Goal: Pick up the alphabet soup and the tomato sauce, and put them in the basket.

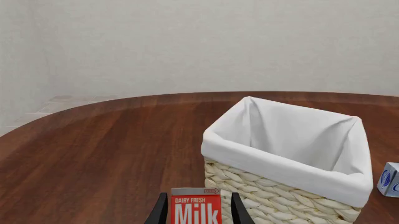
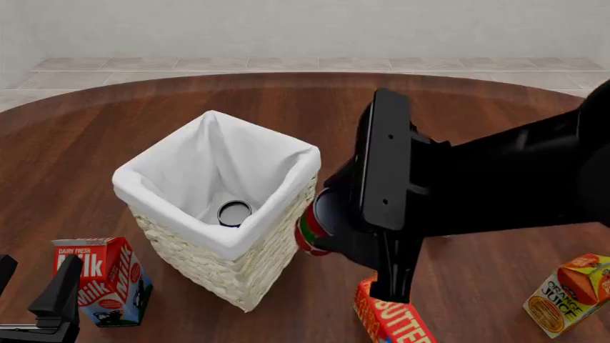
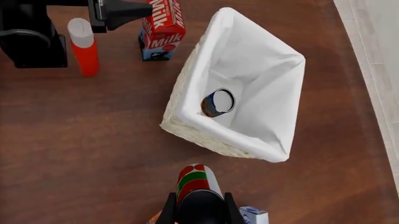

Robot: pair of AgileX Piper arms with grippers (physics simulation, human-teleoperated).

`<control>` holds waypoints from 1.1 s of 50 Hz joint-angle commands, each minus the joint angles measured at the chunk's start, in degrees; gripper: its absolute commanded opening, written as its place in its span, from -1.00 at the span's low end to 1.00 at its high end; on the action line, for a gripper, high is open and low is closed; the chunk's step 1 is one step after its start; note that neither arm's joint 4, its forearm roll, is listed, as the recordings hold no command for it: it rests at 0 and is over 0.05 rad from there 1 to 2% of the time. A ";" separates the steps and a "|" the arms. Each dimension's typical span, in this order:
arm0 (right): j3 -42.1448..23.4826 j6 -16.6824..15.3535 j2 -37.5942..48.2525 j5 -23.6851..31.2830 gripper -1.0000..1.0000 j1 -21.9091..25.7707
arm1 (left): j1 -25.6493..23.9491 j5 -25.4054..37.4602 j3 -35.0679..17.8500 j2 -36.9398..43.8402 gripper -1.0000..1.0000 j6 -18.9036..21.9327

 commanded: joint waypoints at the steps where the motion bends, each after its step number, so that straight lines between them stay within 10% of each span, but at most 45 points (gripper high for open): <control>1: -2.22 -0.01 0.00 -0.64 -1.00 -0.41 | 0.00 0.00 0.00 0.00 1.00 0.00; 55: -10.48 -0.33 8.01 -9.63 -1.00 -5.38 | 0.00 0.00 0.00 0.00 1.00 0.00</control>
